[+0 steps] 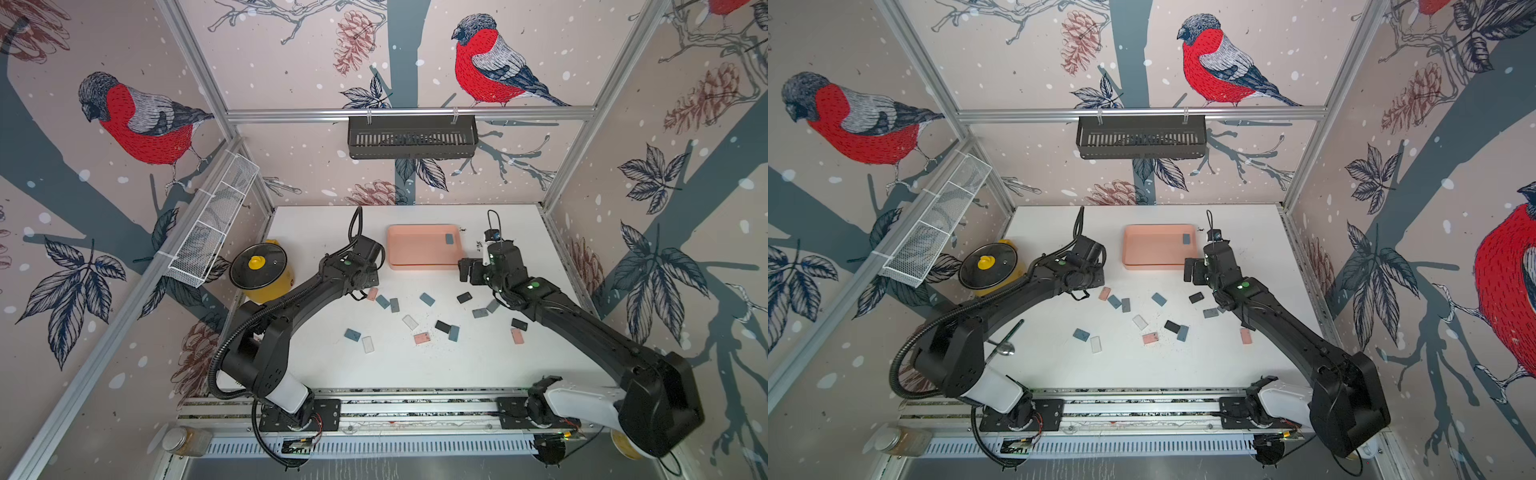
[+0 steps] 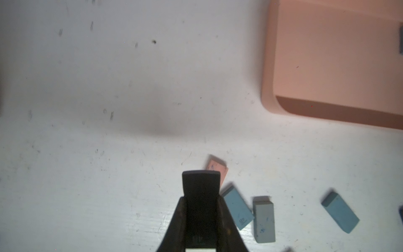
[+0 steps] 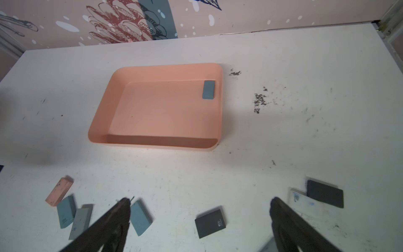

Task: Put the eraser in the storage box
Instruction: Pick up the eraser from the center of the board, then place the eraser in the storage box.

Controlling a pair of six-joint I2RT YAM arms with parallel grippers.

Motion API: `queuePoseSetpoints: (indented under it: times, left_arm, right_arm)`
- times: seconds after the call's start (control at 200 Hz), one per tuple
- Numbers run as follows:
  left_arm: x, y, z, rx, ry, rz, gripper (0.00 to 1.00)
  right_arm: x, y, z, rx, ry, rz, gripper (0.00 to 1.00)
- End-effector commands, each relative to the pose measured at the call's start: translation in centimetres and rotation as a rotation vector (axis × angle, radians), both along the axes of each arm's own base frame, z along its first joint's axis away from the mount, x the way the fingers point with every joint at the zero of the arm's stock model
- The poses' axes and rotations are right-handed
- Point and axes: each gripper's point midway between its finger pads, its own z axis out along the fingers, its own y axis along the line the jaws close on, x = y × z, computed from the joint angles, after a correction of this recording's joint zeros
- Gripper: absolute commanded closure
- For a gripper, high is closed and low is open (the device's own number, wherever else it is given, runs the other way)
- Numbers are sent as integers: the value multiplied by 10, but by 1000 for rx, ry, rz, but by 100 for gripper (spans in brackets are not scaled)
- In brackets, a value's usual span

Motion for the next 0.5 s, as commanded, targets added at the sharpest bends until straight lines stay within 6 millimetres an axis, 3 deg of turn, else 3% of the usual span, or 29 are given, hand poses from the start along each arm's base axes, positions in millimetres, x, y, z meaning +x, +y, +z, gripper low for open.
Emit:
queuePoseSetpoints:
  times: [0.0,0.255,0.495]
  left_arm:
    - [12,-11,14,22,-11,-65,84]
    - [65,-71,40,-21,-70,-174,84]
    - [107,-142,42,-53,-97,-284,83]
  right_arm:
    - [5,-10,8,69,9,-14,1]
    - [17,-37,10,170,27,-81,1]
    - [25,-49,5,192,43,-121,1]
